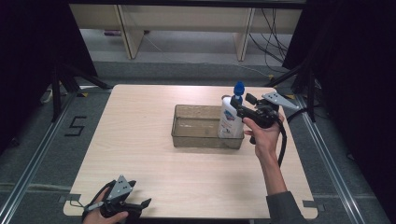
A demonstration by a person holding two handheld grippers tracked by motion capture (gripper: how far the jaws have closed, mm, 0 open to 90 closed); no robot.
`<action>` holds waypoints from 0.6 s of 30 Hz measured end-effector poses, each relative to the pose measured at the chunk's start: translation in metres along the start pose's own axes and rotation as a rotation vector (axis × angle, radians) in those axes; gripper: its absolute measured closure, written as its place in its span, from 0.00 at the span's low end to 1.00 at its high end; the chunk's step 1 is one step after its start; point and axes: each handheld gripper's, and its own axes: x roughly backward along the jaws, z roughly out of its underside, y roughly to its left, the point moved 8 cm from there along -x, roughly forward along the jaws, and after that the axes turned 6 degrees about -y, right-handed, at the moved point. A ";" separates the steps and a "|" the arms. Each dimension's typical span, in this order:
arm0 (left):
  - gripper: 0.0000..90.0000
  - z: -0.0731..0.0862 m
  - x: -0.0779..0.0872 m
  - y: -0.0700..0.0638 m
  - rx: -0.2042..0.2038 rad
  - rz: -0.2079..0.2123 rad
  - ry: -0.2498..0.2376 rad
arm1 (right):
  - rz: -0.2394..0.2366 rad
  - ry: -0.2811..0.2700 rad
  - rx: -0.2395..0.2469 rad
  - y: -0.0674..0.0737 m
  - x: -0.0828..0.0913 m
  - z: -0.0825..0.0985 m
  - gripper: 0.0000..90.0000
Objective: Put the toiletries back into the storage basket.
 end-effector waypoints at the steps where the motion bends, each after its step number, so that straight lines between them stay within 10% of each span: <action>1: 0.17 0.000 0.000 0.000 0.000 0.000 0.000 | 0.004 -0.003 0.009 0.000 0.001 0.000 0.33; 18: 0.17 0.000 0.002 -0.001 -0.002 0.004 0.003 | 0.026 0.010 0.023 -0.002 0.024 0.011 0.31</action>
